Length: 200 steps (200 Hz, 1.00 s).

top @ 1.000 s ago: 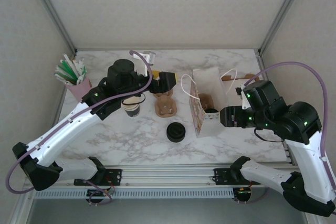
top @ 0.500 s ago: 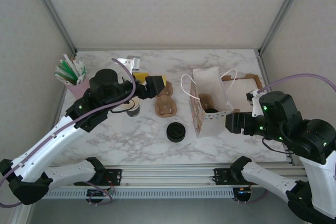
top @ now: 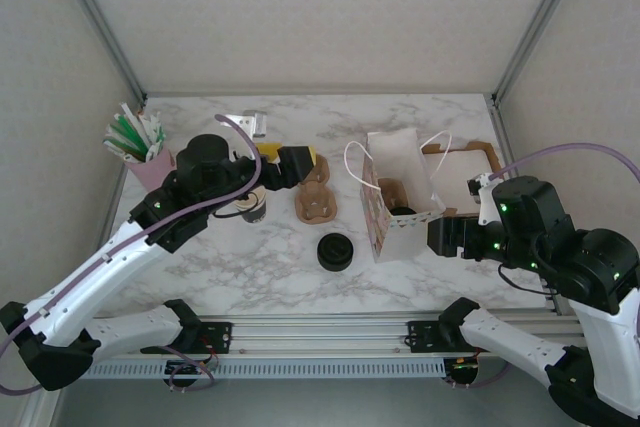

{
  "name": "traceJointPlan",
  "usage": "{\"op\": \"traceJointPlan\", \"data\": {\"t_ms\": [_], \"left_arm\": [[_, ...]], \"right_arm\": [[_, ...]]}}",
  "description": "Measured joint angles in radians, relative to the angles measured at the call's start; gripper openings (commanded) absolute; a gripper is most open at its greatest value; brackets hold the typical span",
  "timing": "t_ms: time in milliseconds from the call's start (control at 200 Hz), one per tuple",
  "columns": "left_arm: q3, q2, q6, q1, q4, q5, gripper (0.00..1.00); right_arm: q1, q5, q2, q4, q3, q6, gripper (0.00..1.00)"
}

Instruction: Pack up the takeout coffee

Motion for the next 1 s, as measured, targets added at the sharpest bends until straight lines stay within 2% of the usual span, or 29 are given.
{"op": "traceJointPlan", "data": {"t_ms": [671,1001], "left_arm": [[0.000,0.030,0.000,0.000,-0.002,-0.024,1.00],[0.026,0.056,0.001,0.000,-0.012,-0.050,1.00]], "right_arm": [[0.001,-0.005,0.019,0.021,0.000,0.000,0.82],[0.001,0.024,0.035,0.013,0.032,0.000,0.86]]}}
